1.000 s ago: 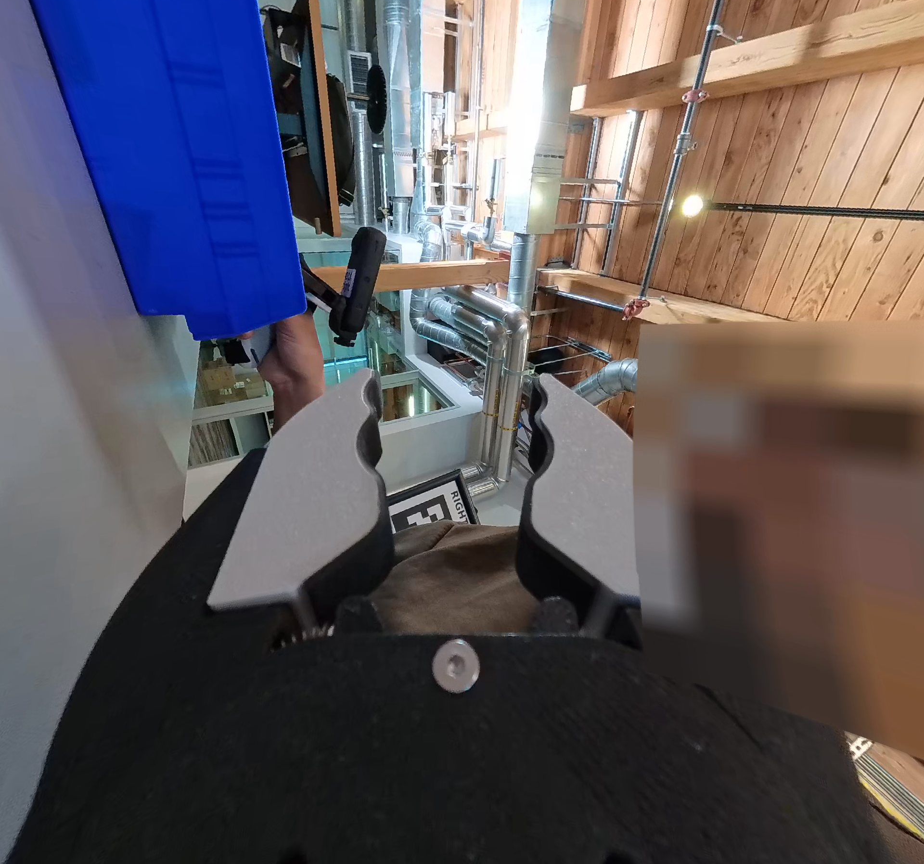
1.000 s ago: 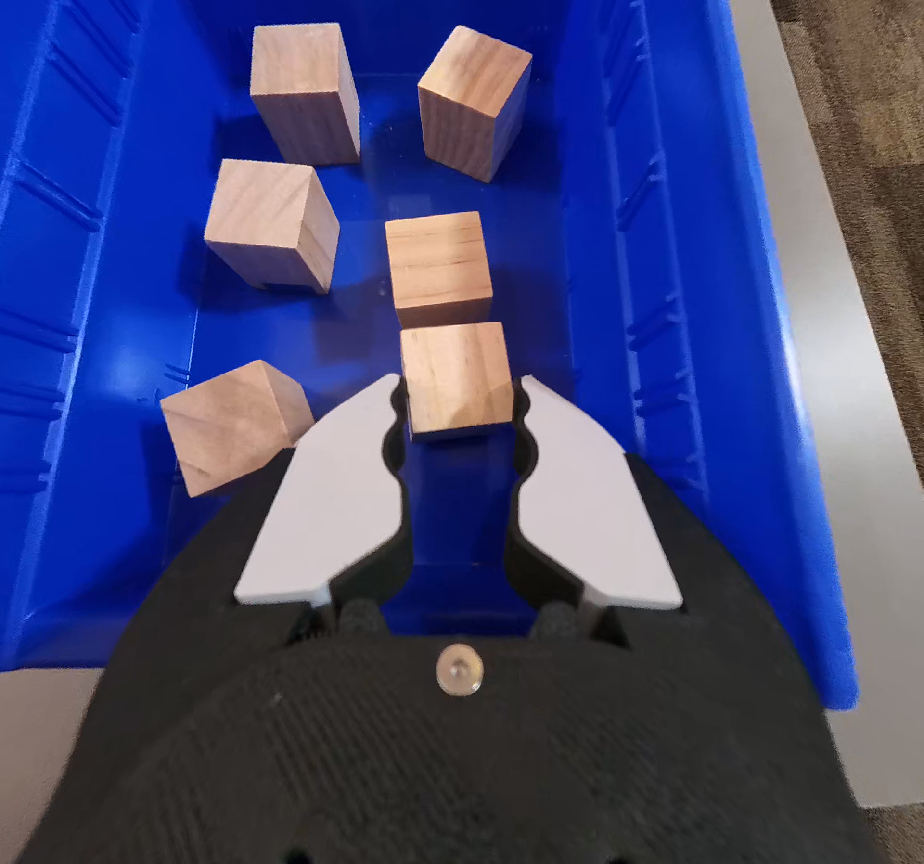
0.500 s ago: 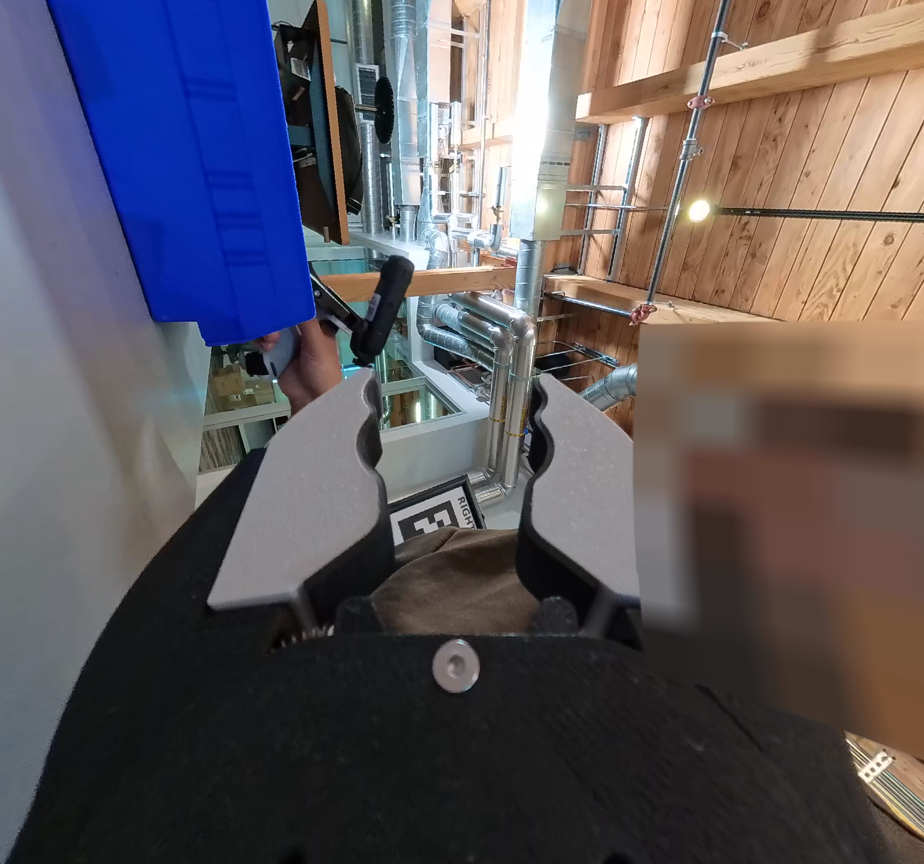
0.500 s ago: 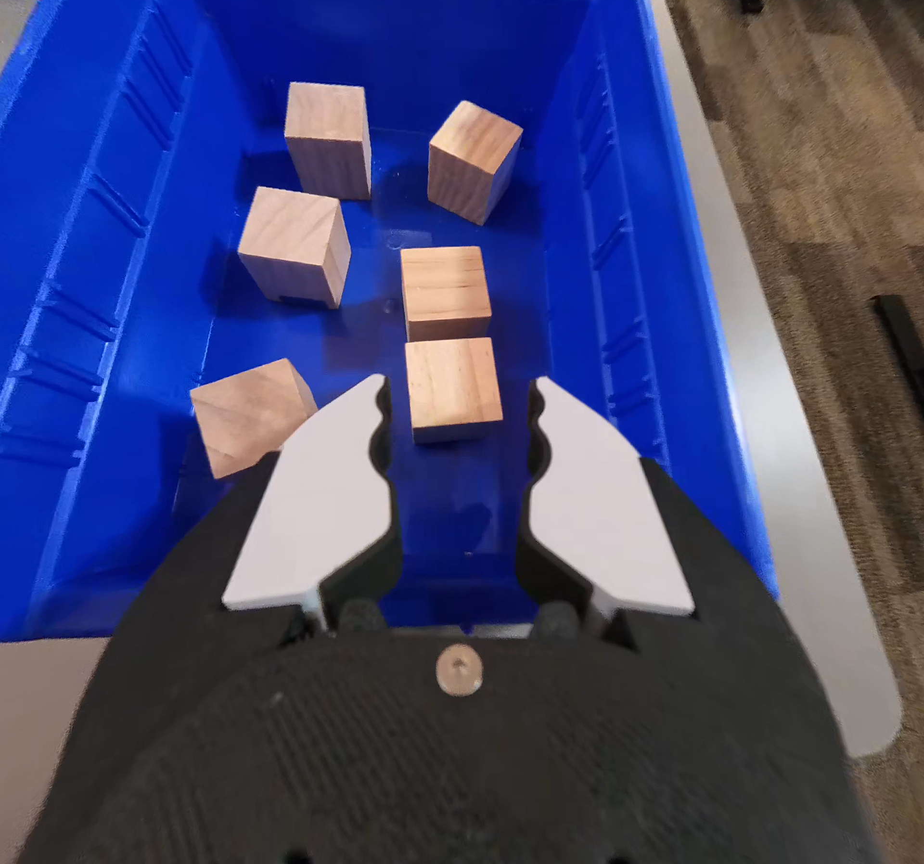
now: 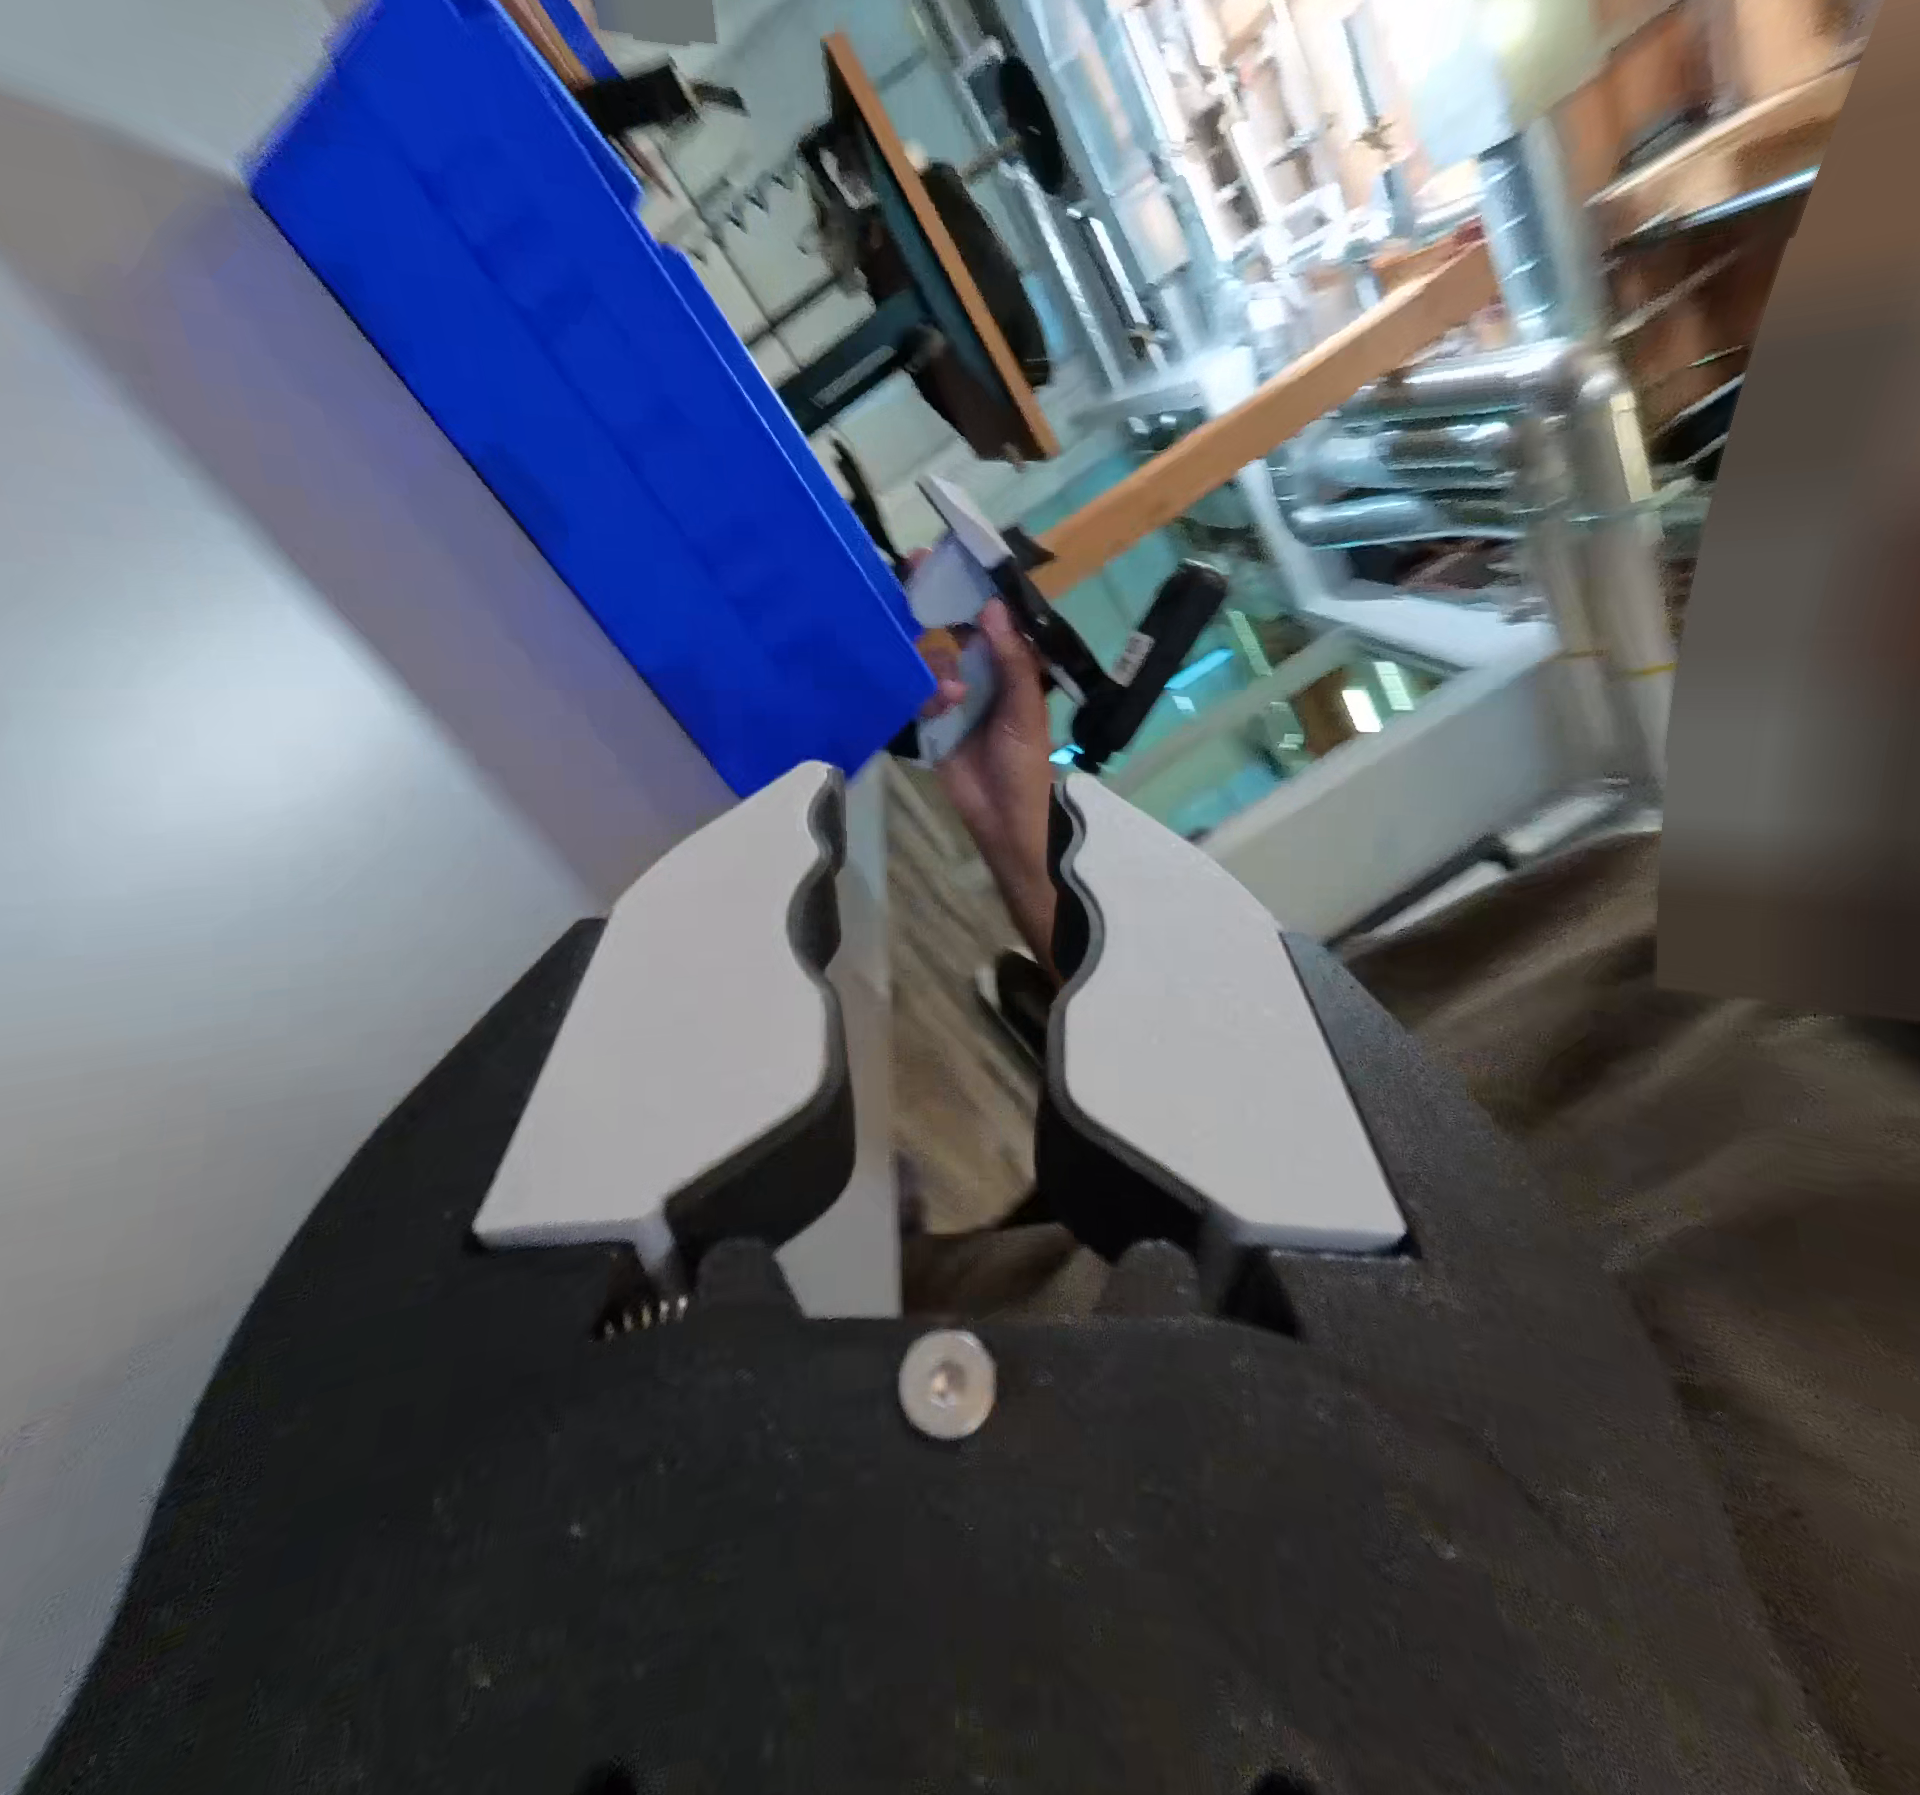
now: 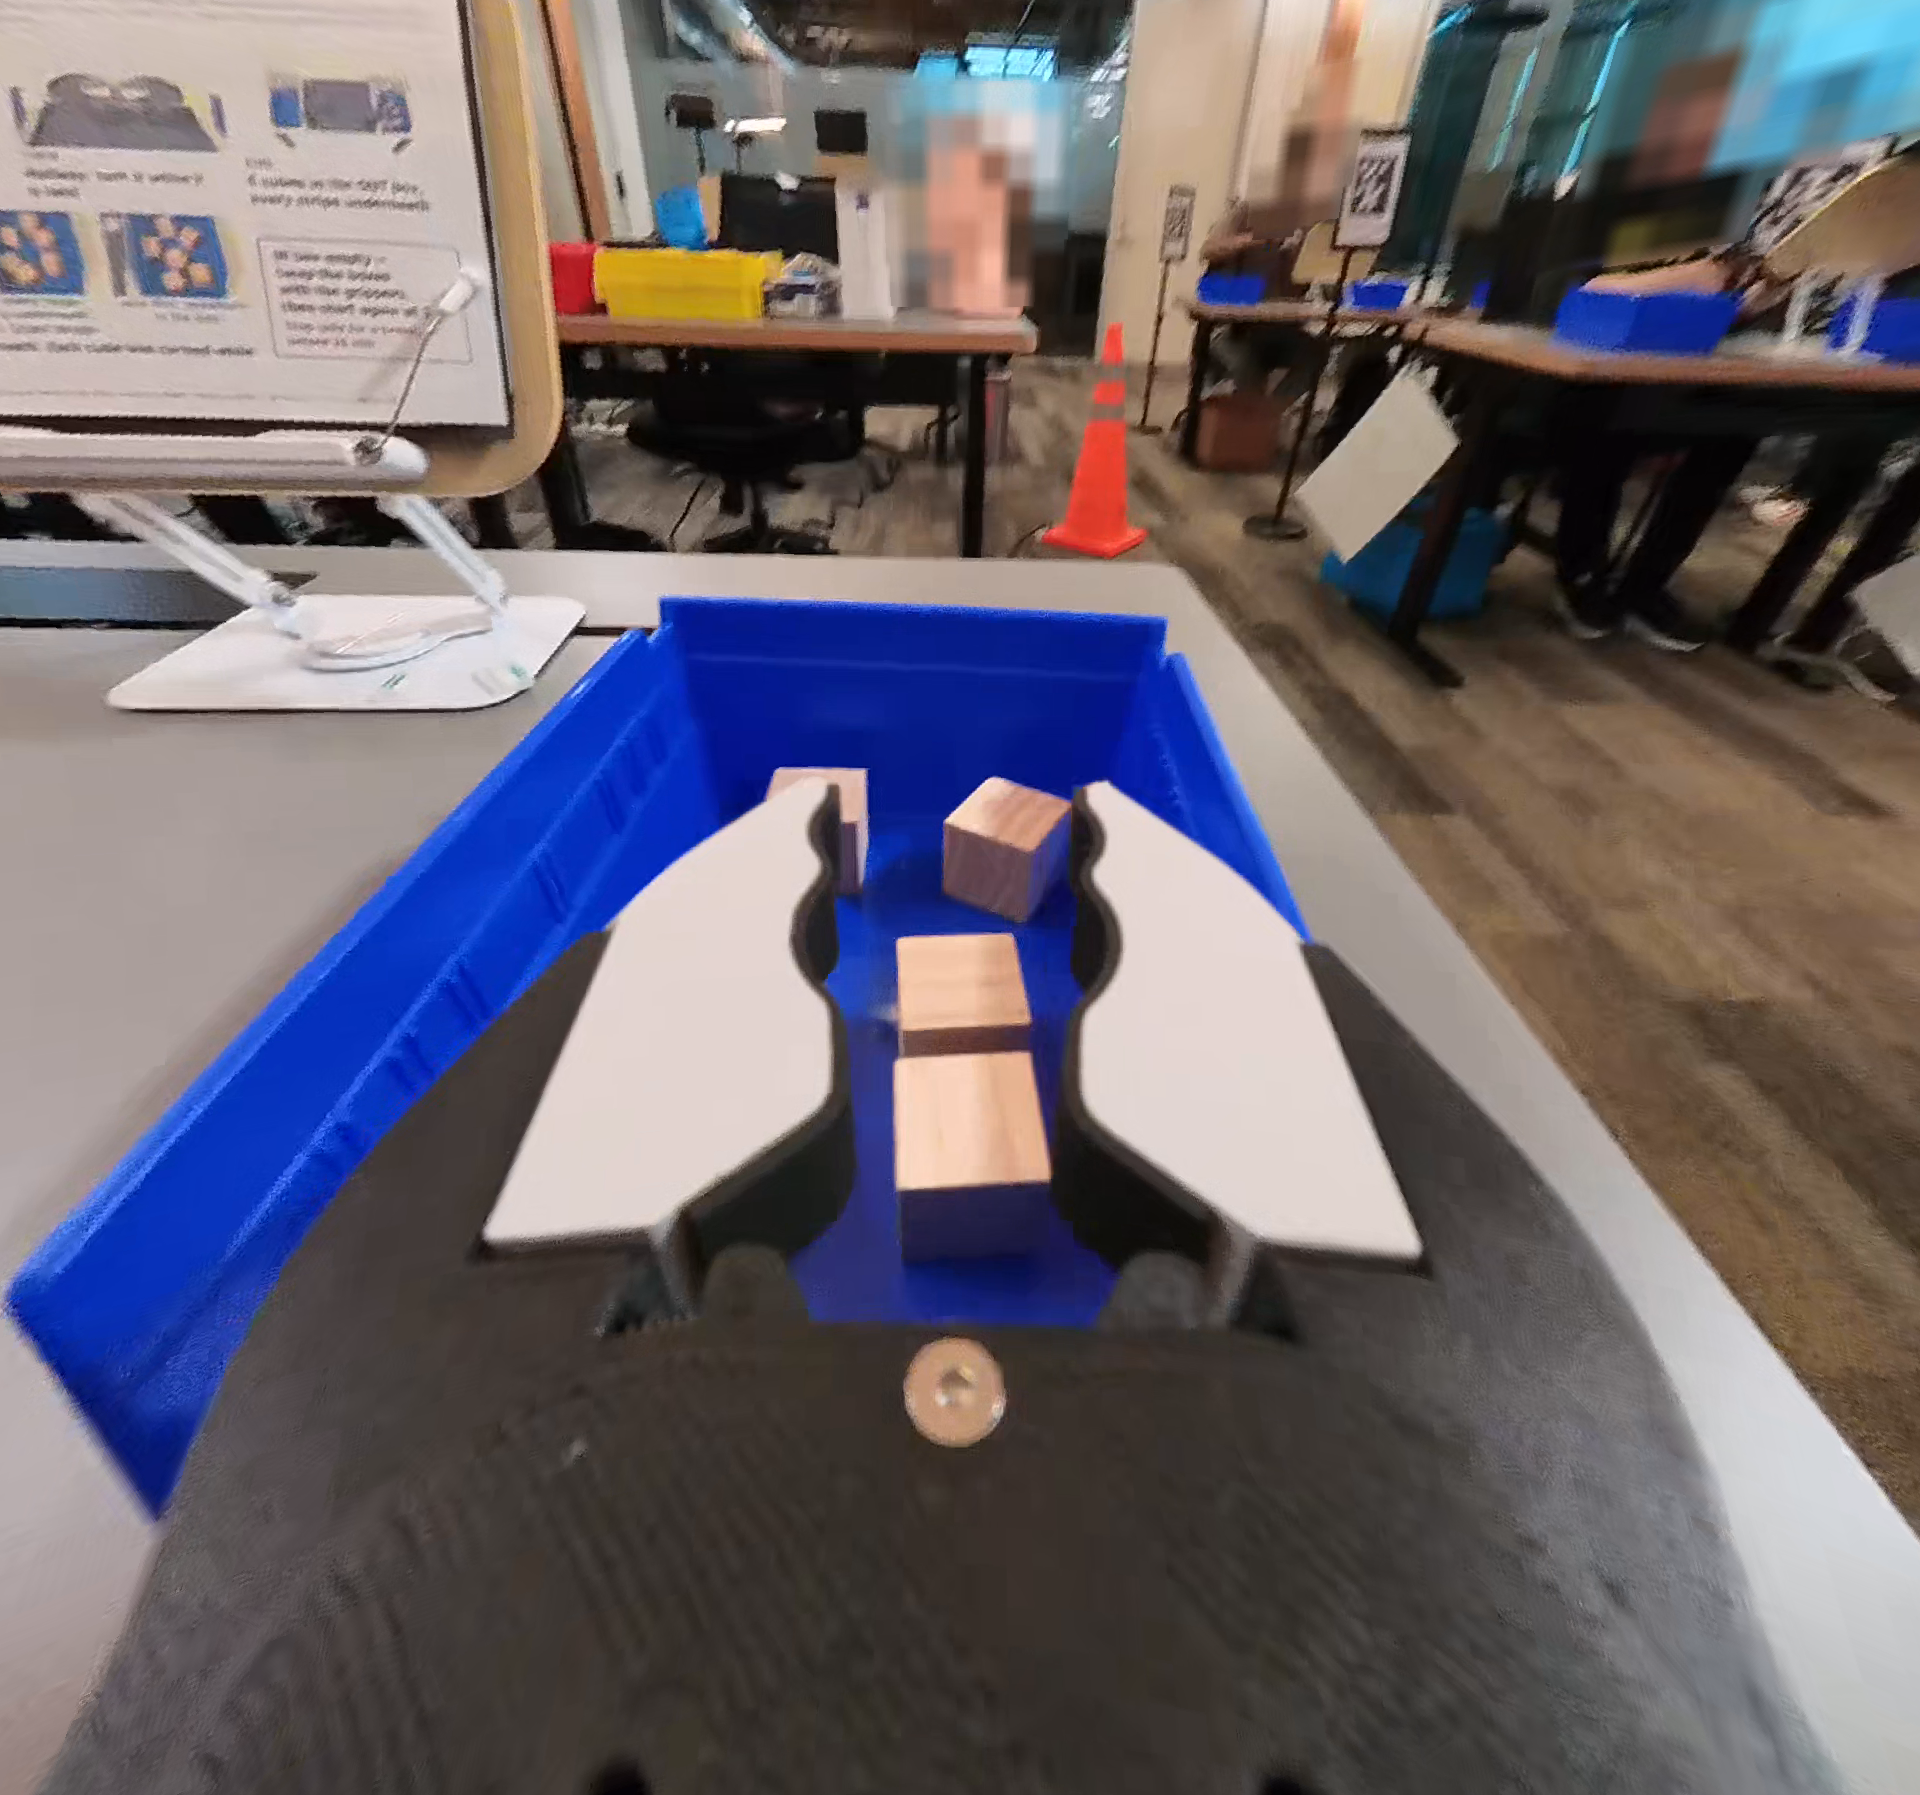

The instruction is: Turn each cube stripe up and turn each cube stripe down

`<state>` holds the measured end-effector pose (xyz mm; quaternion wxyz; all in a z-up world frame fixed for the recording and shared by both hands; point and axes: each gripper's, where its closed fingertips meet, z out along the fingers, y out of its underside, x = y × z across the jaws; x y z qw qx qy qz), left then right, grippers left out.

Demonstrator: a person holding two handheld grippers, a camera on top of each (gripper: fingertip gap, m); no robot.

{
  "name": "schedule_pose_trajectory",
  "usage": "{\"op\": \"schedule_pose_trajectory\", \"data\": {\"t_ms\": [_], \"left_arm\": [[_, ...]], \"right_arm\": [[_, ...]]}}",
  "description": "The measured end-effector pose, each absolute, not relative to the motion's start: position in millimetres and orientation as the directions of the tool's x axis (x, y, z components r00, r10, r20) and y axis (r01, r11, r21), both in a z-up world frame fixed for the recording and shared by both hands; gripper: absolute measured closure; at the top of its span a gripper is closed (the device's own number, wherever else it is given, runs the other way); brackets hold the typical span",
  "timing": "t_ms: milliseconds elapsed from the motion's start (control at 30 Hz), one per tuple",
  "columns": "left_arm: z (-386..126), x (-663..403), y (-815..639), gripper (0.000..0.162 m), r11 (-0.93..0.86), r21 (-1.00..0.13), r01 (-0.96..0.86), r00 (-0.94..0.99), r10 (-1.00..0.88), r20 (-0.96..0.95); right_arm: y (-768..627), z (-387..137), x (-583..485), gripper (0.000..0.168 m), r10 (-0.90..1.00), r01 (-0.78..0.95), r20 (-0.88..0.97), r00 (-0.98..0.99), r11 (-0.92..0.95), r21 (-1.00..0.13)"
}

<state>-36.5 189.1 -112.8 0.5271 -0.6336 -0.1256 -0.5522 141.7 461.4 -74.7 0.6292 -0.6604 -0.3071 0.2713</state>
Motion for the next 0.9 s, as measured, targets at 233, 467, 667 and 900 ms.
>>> {"op": "schedule_pose_trajectory", "data": {"t_ms": [233, 467, 667, 900], "left_arm": [[-91, -76, 190, 0.13, -0.197, -0.733, 0.651, 0.683, -0.269, 0.679], [-66, -106, 165, 0.127, -0.03, -0.981, 0.19, 0.982, 0.018, 0.19], [-40, -130, 112, 0.135, 0.154, -0.983, -0.101, 0.943, 0.33, -0.045], [-74, -191, 57, 0.128, 0.066, -0.994, 0.092, 0.875, 0.47, 0.112]], "right_arm": [[454, -66, 132, 0.127, 0.789, 0.013, 0.038, 0.613, 0.038, -0.999], [444, -76, 124, 0.122, 0.827, 0.037, 0.013, 0.562, -0.009, -0.999], [434, -74, 132, 0.107, 0.82, 0.042, -0.035, 0.572, -0.072, -0.996], [432, -77, 154, 0.111, 0.767, 0.149, 0.108, 0.633, 0.017, -0.989]]}}
